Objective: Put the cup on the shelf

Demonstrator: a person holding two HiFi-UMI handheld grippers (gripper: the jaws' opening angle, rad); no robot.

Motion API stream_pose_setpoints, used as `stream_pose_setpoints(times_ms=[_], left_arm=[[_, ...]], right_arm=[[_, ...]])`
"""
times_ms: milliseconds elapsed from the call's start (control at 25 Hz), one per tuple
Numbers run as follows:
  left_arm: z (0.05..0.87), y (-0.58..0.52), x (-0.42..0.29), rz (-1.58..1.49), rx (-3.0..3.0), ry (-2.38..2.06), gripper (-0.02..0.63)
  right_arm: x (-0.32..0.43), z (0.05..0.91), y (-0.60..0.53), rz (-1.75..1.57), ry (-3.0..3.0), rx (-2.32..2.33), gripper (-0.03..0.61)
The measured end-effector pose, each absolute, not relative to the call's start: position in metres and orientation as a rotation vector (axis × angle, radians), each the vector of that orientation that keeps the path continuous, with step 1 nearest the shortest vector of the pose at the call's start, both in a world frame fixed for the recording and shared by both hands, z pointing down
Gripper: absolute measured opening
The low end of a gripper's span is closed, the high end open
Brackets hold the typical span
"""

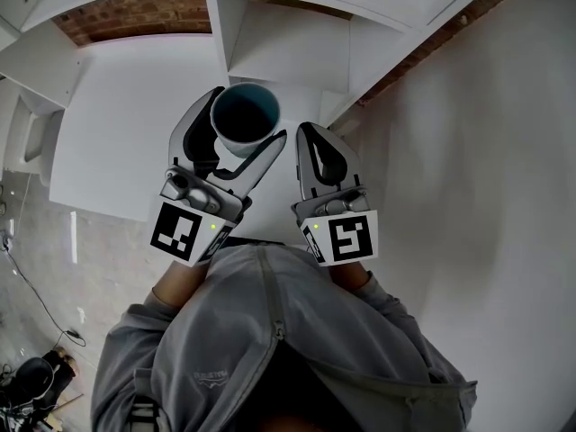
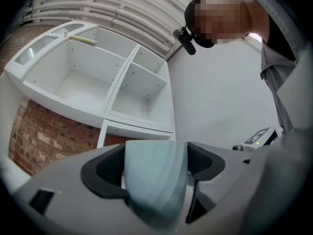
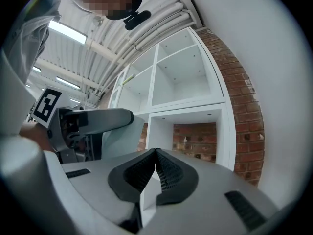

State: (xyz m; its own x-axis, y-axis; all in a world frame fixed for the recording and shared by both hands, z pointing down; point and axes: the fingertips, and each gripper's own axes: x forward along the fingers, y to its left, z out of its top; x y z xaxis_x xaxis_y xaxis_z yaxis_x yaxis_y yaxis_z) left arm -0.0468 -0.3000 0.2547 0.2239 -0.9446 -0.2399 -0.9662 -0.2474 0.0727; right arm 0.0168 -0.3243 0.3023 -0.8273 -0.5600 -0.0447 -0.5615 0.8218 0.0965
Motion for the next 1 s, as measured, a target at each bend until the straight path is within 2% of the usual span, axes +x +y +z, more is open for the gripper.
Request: stream_pose_setpoints(times_ms=[1000], left_arm=[[0.301,-0.401,-0.071,0.354,-2.433,1.805,0.382]], right_arm=[[-0.008,0.333,-0.405,0.130,2.969,-0.983,0.028]])
